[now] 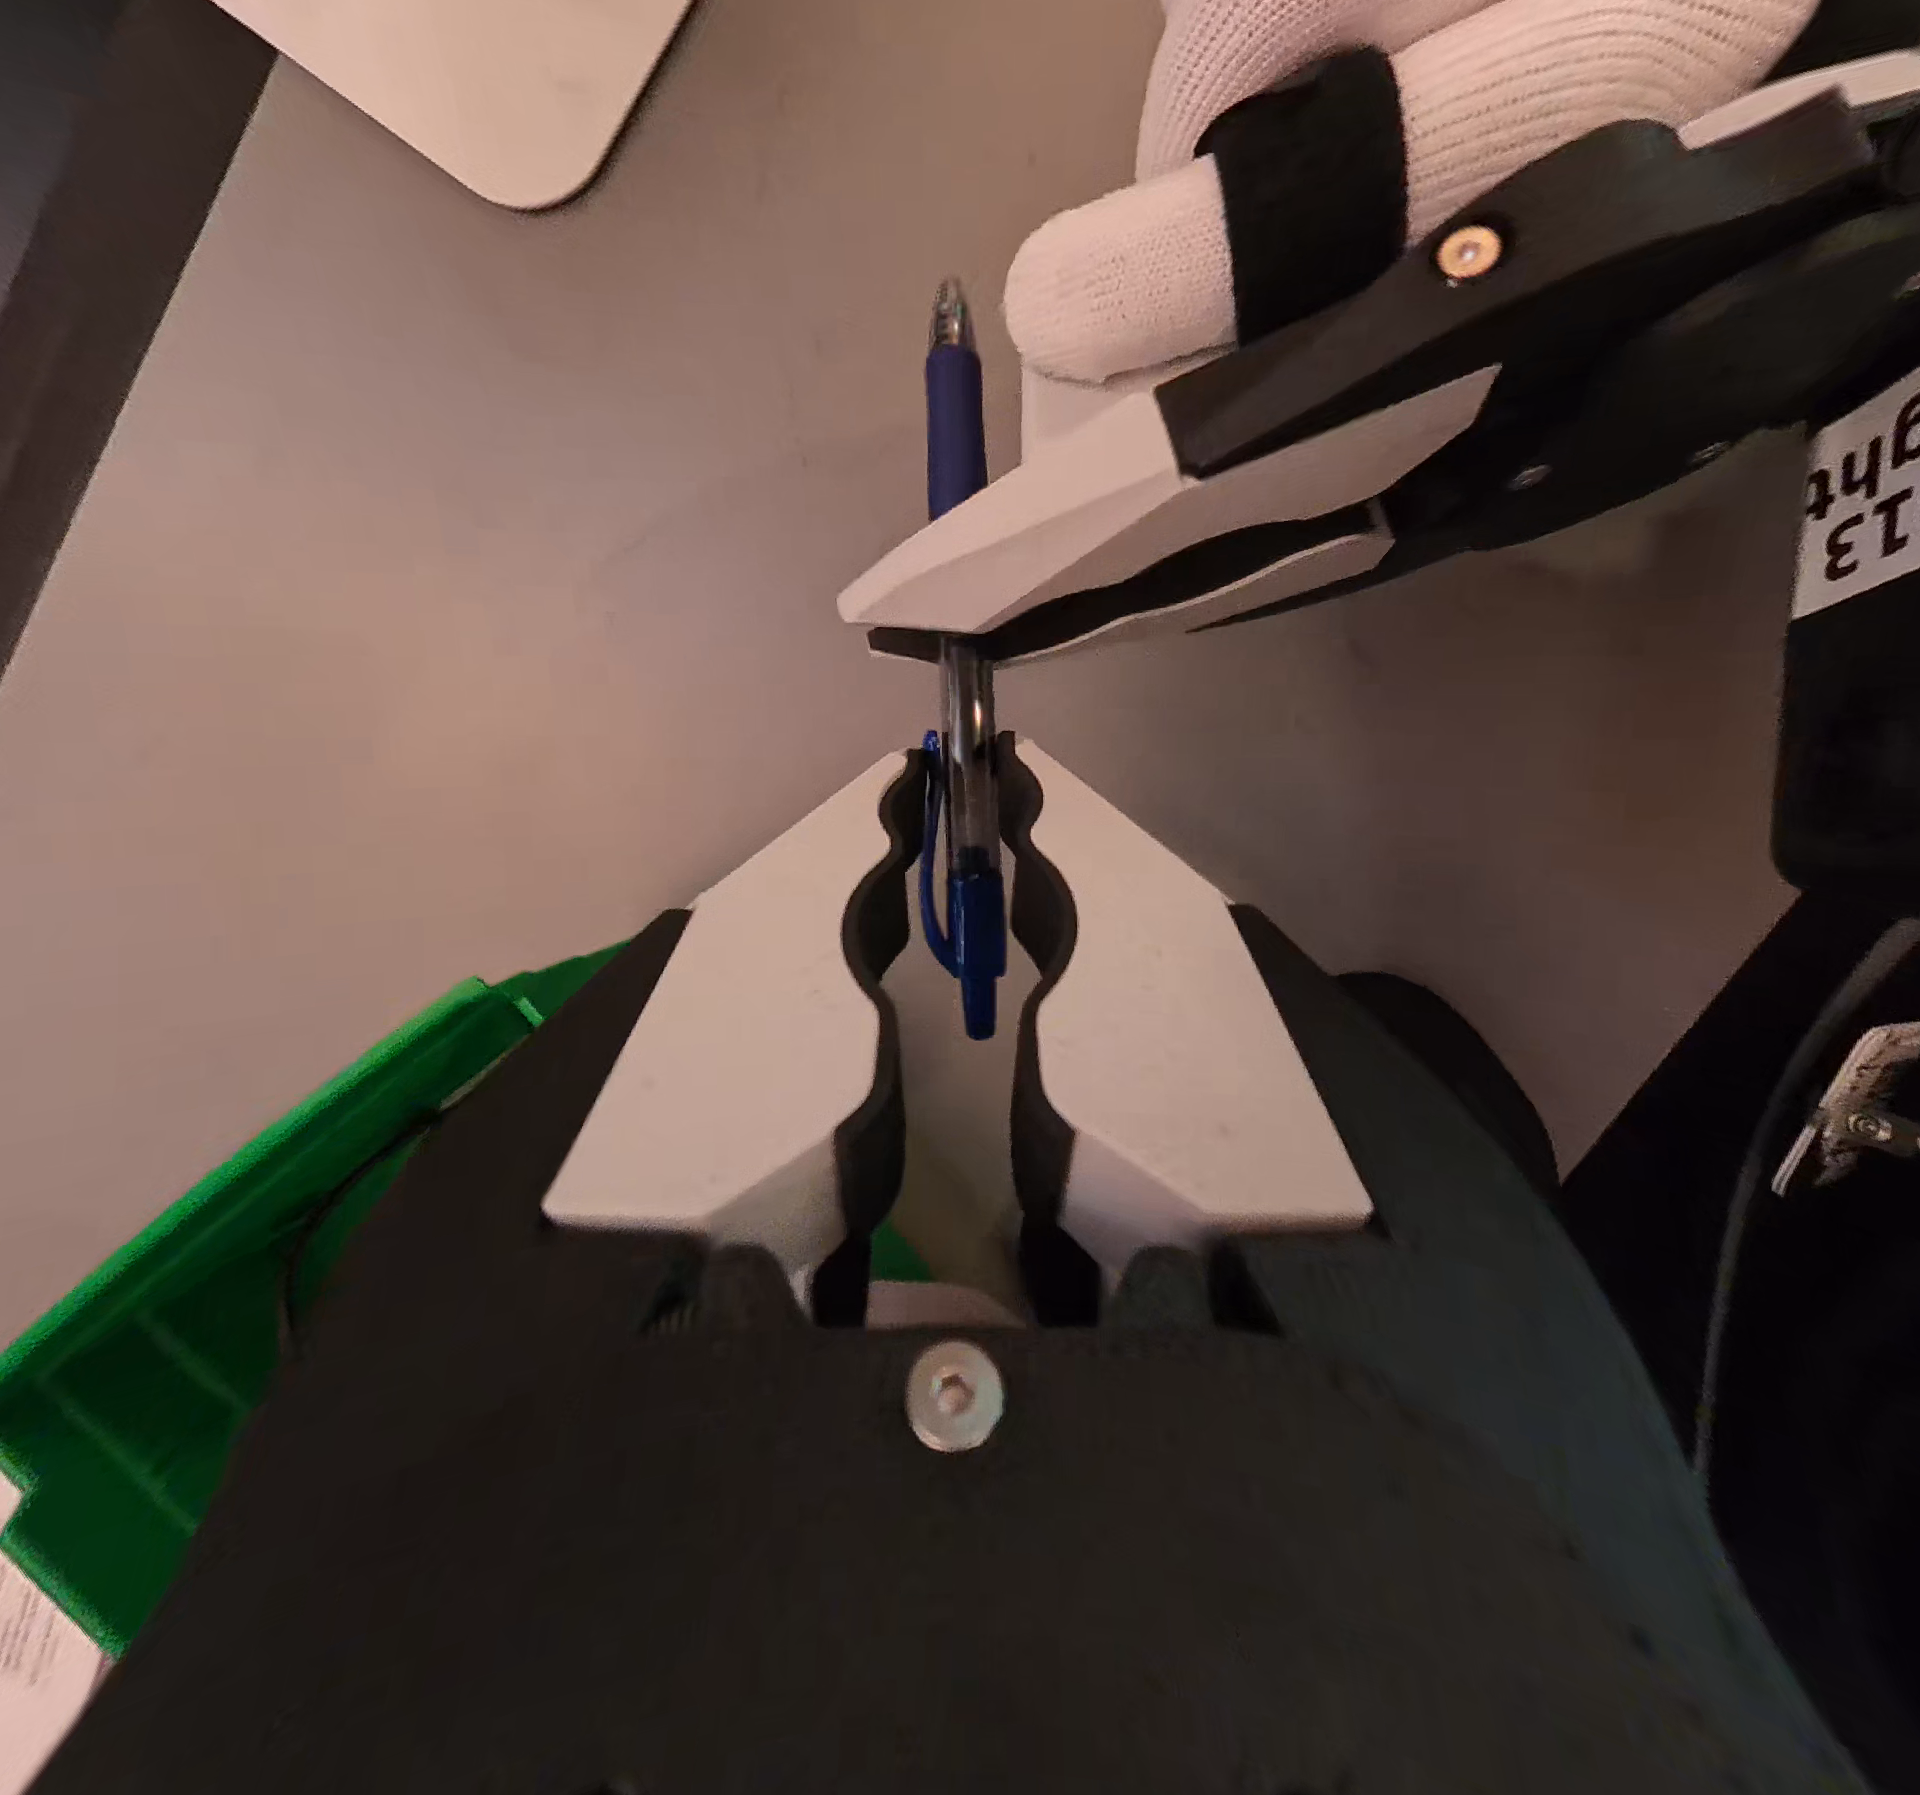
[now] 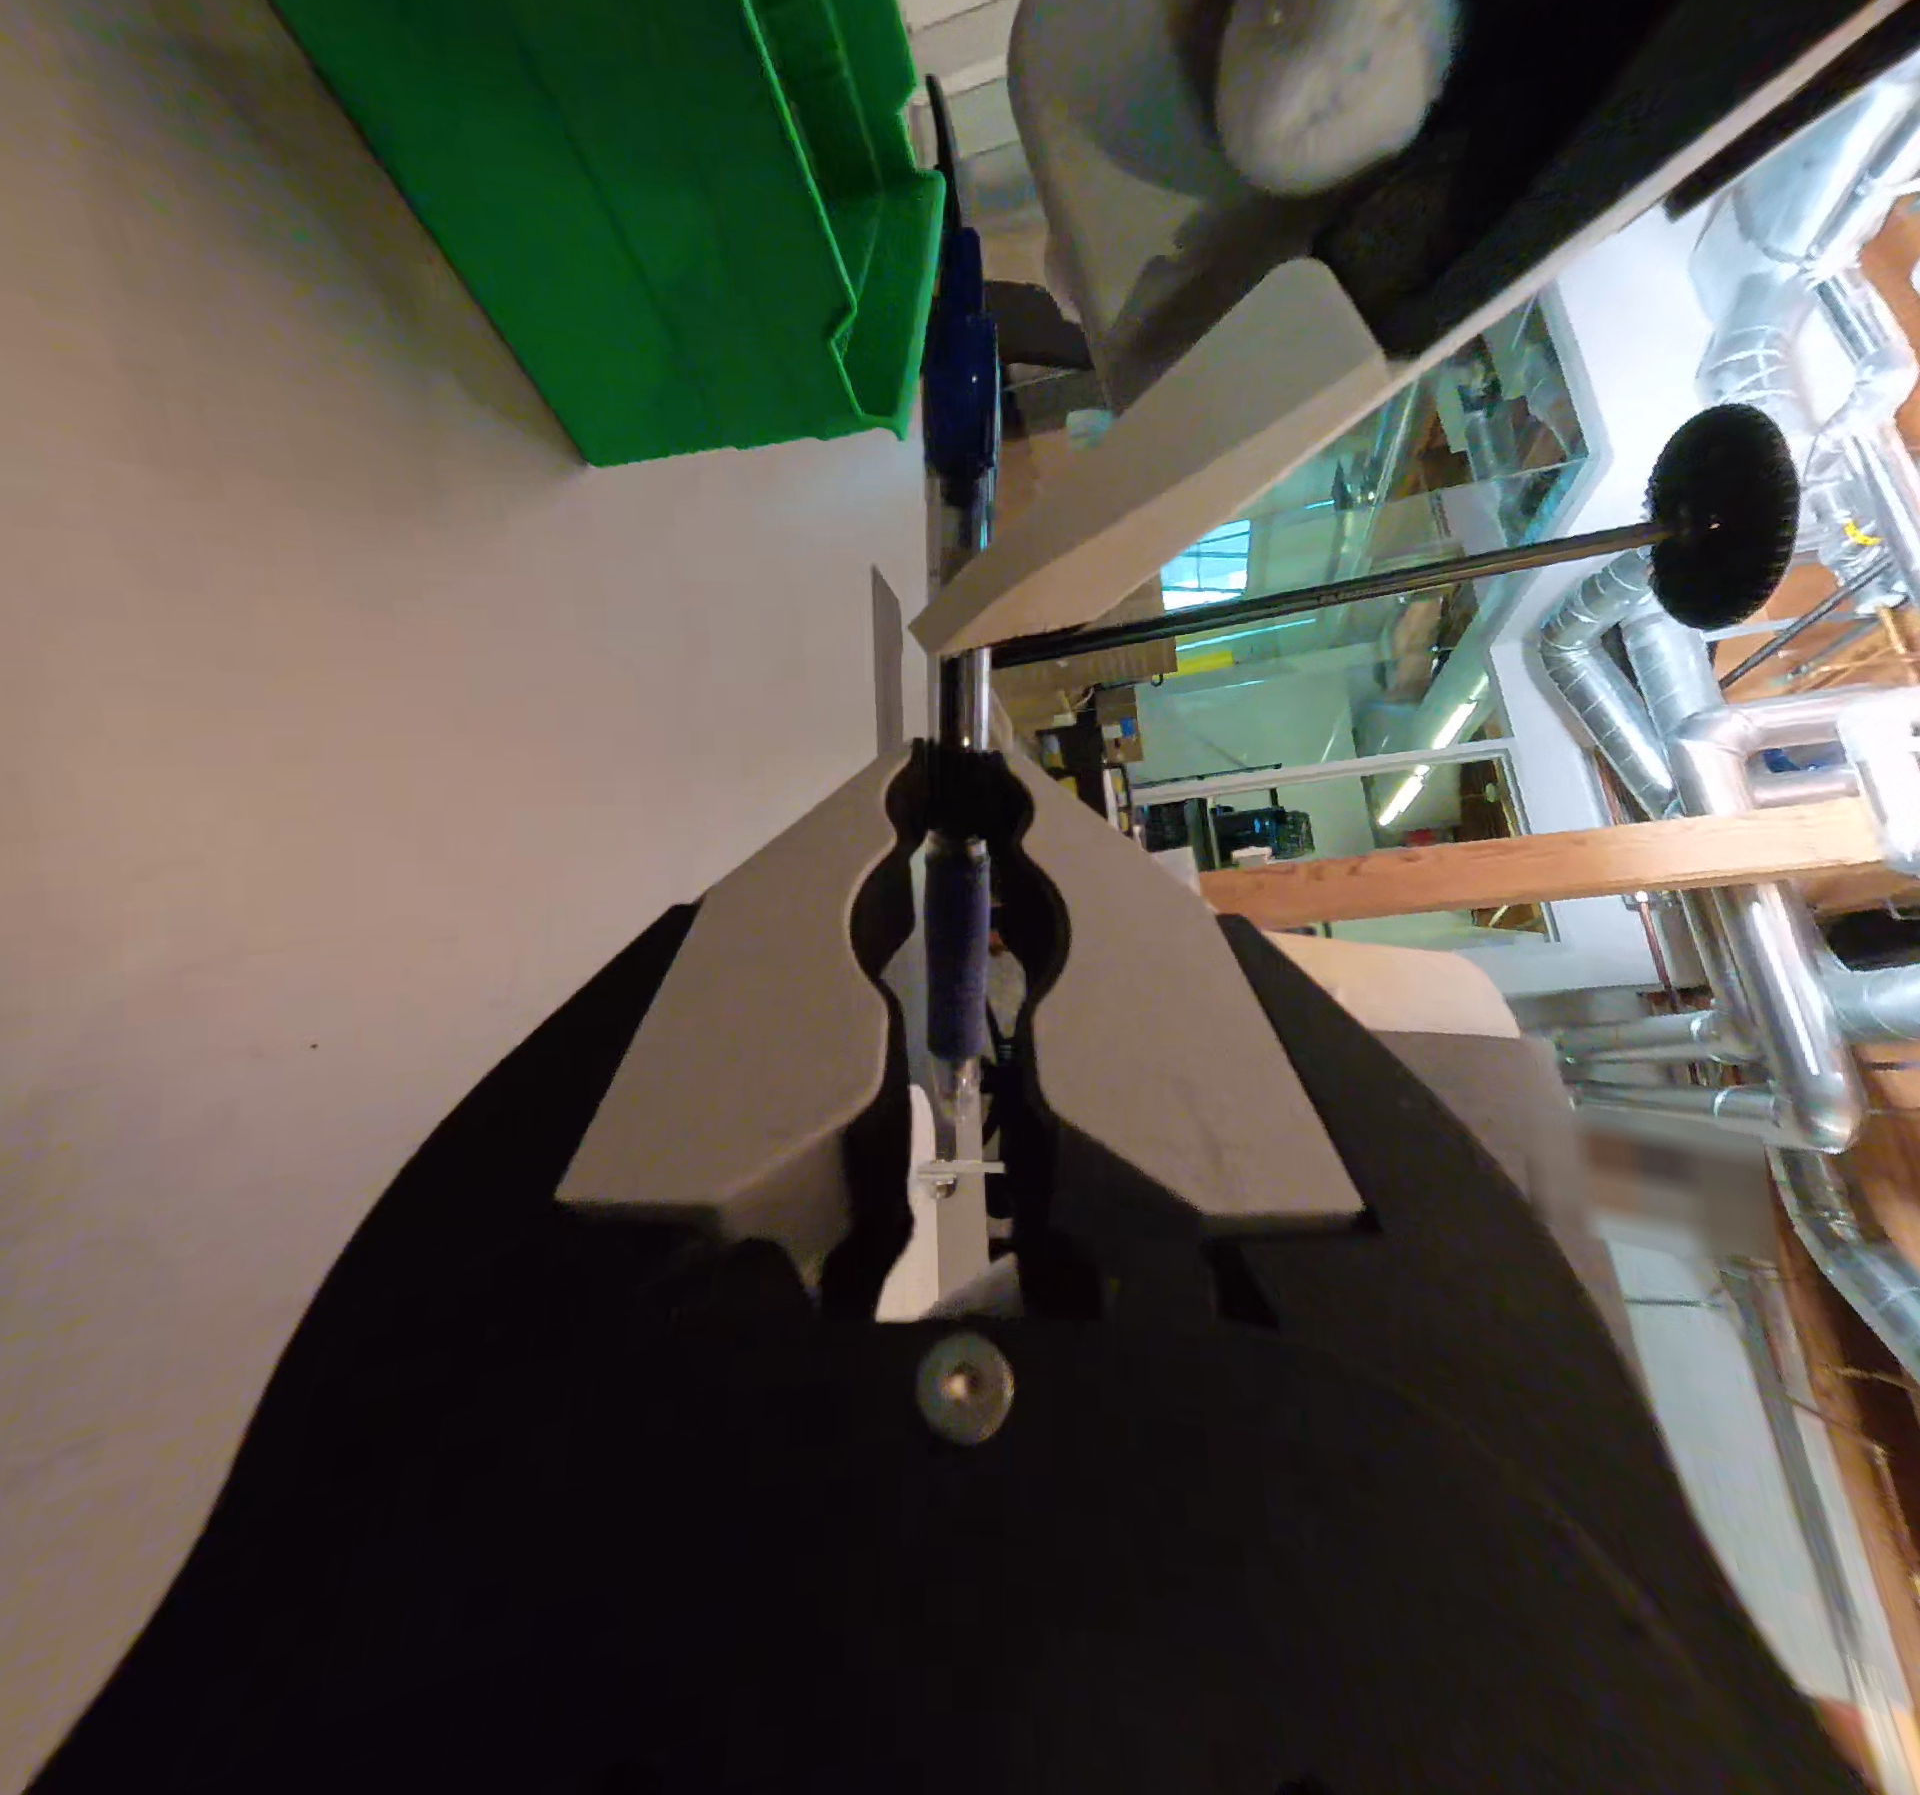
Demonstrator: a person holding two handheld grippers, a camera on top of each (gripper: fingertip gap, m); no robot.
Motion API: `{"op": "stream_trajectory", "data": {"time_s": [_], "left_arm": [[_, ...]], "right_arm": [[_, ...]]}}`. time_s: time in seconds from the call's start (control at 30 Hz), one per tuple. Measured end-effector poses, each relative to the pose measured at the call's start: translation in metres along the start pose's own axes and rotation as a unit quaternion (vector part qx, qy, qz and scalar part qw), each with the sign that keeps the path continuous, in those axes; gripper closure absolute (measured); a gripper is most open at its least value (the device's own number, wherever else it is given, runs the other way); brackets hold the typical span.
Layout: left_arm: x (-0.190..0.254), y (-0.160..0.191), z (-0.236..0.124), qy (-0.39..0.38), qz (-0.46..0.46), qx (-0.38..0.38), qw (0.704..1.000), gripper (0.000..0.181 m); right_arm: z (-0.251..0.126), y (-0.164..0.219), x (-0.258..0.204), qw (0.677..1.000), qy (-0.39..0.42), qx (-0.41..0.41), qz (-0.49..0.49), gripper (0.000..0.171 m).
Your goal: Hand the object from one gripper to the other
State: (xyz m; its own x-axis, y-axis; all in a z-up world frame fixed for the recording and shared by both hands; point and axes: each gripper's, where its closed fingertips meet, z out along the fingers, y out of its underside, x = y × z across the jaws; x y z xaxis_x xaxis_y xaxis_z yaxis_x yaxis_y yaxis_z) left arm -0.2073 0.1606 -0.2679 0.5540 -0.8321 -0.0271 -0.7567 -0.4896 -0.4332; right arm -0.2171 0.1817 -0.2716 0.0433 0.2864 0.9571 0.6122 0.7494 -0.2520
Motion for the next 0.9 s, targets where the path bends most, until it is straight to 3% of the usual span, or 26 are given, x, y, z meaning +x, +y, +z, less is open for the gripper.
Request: {"op": "stream_trajectory", "data": {"time_s": [0.03,0.13,0.2,0.27,0.33,0.43,0.53,0.57,0.63,0.77,0.9], "left_arm": [[0.000,-0.002,-0.001,-0.003,0.004,0.002,1.000,0.170],[-0.008,-0.015,-0.010,-0.053,0.029,0.030,0.998,0.164],[-0.024,-0.029,-0.026,-0.144,0.063,0.059,0.986,0.141],[-0.032,-0.045,-0.045,-0.224,0.094,0.101,0.965,0.127],[-0.031,-0.063,-0.063,-0.293,0.120,0.168,0.934,0.125],[-0.019,-0.076,-0.070,-0.369,0.166,0.230,0.885,0.126],[-0.012,-0.070,-0.046,-0.425,0.208,0.218,0.854,0.124],[-0.008,-0.069,-0.033,-0.420,0.201,0.222,0.857,0.124],[0.003,-0.064,-0.001,-0.357,0.153,0.231,0.892,0.121],[0.013,-0.070,0.023,-0.235,0.018,0.301,0.924,0.122],[0.022,-0.082,0.020,-0.127,-0.057,0.365,0.921,0.137]], "right_arm": [[-0.001,0.000,0.001,1.000,-0.008,0.003,0.016,0.165],[-0.004,0.007,0.008,0.995,-0.027,0.015,0.096,0.164],[-0.005,0.016,0.014,0.983,-0.042,0.021,0.176,0.164],[-0.006,0.025,0.021,0.951,-0.065,0.043,0.299,0.165],[-0.010,0.026,0.031,0.886,-0.097,0.088,0.444,0.165],[-0.018,0.029,0.055,0.751,-0.134,0.164,0.626,0.164],[-0.027,0.036,0.077,0.628,-0.144,0.234,0.728,0.164],[-0.031,0.037,0.084,0.593,-0.146,0.265,0.746,0.164],[-0.037,0.038,0.096,0.544,-0.142,0.309,0.767,0.164],[-0.041,0.031,0.097,0.523,-0.161,0.340,0.765,0.165],[-0.040,0.020,0.090,0.515,-0.192,0.350,0.758,0.165]]}}
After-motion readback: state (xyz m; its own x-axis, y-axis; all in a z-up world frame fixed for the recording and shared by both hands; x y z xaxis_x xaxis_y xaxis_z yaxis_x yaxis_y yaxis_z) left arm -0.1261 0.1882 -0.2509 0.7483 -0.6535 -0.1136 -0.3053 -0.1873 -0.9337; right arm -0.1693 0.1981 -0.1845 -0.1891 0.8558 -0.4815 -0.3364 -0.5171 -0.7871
